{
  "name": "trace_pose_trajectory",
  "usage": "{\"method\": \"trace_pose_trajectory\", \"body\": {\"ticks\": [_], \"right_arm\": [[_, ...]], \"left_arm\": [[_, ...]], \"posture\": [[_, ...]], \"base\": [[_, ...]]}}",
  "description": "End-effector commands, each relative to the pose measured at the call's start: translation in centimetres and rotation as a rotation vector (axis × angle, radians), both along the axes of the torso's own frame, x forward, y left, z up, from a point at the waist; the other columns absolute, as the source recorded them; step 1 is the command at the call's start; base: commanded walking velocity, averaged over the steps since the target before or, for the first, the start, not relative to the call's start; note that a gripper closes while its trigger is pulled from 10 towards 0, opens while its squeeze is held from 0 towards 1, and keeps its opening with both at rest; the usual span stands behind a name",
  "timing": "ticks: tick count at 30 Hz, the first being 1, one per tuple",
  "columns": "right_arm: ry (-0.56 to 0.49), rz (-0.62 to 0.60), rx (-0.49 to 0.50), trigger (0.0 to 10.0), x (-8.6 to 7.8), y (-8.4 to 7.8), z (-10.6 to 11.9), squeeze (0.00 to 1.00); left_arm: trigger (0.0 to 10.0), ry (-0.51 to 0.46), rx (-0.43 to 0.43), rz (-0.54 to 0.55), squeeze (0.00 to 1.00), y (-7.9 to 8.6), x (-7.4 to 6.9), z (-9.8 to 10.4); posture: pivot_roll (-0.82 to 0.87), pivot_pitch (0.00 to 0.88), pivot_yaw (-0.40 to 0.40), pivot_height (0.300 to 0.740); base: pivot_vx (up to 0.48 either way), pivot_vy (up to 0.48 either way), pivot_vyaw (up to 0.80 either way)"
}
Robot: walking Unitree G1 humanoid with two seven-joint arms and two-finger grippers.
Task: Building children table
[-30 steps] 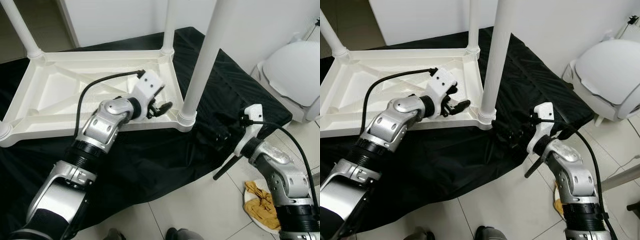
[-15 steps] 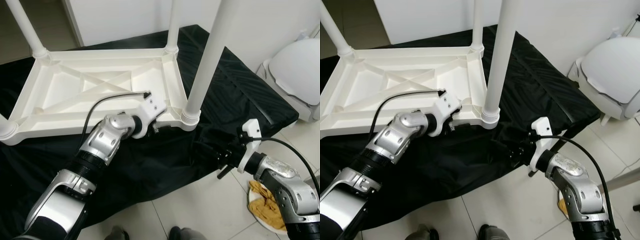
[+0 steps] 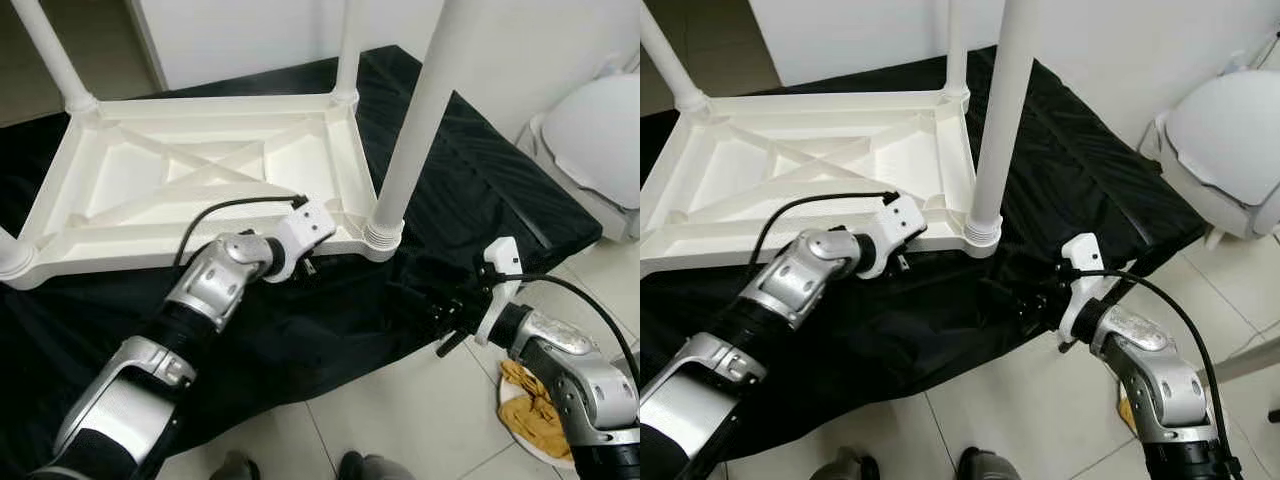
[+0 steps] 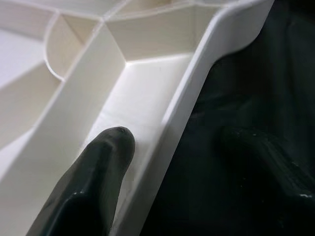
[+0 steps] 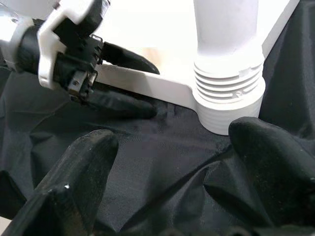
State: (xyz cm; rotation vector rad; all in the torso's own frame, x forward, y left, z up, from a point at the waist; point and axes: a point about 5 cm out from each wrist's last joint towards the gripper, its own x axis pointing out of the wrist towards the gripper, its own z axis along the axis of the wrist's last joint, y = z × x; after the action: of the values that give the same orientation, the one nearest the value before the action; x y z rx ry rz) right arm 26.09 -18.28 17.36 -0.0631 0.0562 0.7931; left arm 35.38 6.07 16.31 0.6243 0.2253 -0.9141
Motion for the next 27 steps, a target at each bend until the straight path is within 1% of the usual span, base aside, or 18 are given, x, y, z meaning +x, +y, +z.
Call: {"method": "trace_pose_trajectory", "body": {"ticks": [1,3,5,6,8,9,11,12,14,22,27], "right_arm": [[0.006,0.017,-0.016,10.0,-0.1,0.0,0.1,0.00],[0.004,0.014,-0.019,10.0,0.0,-0.1,0.2,0.00],[0.003,0.013,-0.019,10.0,0.0,-0.1,0.3,0.00],[0.000,0.010,-0.020,10.0,0.0,-0.2,0.3,0.00],[0.000,0.010,-0.020,10.0,0.0,-0.2,0.3,0.00],[-0.003,0.008,-0.022,10.0,0.1,-0.2,0.4,0.00],[-0.010,0.000,-0.021,10.0,0.2,-0.3,0.4,0.00],[-0.010,0.000,-0.021,10.0,0.2,-0.3,0.4,0.00],[-0.015,-0.006,-0.019,10.0,0.4,-0.3,0.5,0.00],[-0.028,-0.016,-0.010,10.0,1.0,-0.2,0.6,0.00],[-0.041,-0.019,-0.012,10.0,1.2,-0.1,0.6,0.00]], "left_arm": [[10.0,-0.002,0.090,-0.006,0.00,-0.3,-0.1,-1.5],[10.0,0.007,0.113,-0.046,0.00,-0.7,-0.5,-1.8],[10.0,0.013,0.113,-0.062,0.00,-0.8,-0.7,-1.8],[10.0,0.022,0.110,-0.096,0.00,-1.0,-1.1,-1.7],[10.0,0.022,0.110,-0.096,0.00,-1.0,-1.1,-1.7],[10.0,0.028,0.109,-0.120,0.00,-1.1,-1.3,-1.7],[10.0,0.066,0.094,-0.234,0.00,-1.4,-2.8,-1.7],[10.0,0.066,0.094,-0.234,0.00,-1.4,-2.8,-1.7],[10.0,0.089,0.083,-0.292,0.00,-1.4,-3.7,-1.8],[10.0,0.093,0.097,-0.333,0.00,-1.3,-4.6,-2.2],[10.0,0.098,0.091,-0.321,0.00,-1.5,-4.7,-2.4]], "posture": [[-0.16,0.157,0.032,0.740],[-0.16,0.158,0.034,0.740],[-0.16,0.158,0.034,0.740],[-0.16,0.158,0.035,0.740],[-0.16,0.158,0.035,0.740],[-0.15,0.159,0.037,0.740],[-0.15,0.154,0.043,0.740],[-0.15,0.154,0.043,0.740],[-0.15,0.154,0.043,0.740],[-0.13,0.146,0.050,0.740],[-0.13,0.142,0.050,0.740]], "base": [[0.000,0.000,0.00],[0.000,0.000,0.00],[0.000,0.000,0.00],[0.000,0.000,0.00],[0.000,0.000,0.00],[0.000,0.000,0.00],[0.000,0.000,0.00],[0.000,0.000,0.00],[0.000,0.000,0.00],[0.000,0.000,0.00],[0.000,0.000,0.00]]}}
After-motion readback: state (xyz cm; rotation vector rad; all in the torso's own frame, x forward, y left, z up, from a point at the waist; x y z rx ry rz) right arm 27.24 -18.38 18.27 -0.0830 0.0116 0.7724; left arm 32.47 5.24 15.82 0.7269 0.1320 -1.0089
